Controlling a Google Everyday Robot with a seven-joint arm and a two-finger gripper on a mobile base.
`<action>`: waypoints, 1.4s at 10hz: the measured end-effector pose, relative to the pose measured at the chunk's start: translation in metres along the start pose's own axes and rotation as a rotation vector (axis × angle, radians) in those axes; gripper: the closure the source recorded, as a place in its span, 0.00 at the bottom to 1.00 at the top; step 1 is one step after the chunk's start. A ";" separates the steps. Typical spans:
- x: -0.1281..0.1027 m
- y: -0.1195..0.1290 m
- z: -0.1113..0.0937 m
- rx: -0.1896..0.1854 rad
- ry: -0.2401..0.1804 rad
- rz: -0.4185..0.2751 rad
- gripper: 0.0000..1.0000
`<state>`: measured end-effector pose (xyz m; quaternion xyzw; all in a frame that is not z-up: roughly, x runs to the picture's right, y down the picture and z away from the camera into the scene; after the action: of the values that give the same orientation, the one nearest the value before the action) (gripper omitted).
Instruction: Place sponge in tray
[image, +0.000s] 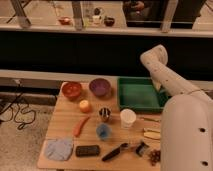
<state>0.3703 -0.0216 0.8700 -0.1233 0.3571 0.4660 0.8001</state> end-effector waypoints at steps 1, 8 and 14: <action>0.000 0.000 0.000 0.000 0.000 0.000 0.68; 0.000 0.001 0.000 0.000 0.000 -0.002 0.20; 0.000 0.001 0.001 0.000 0.001 -0.002 0.20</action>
<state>0.3695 -0.0207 0.8709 -0.1241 0.3573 0.4651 0.8004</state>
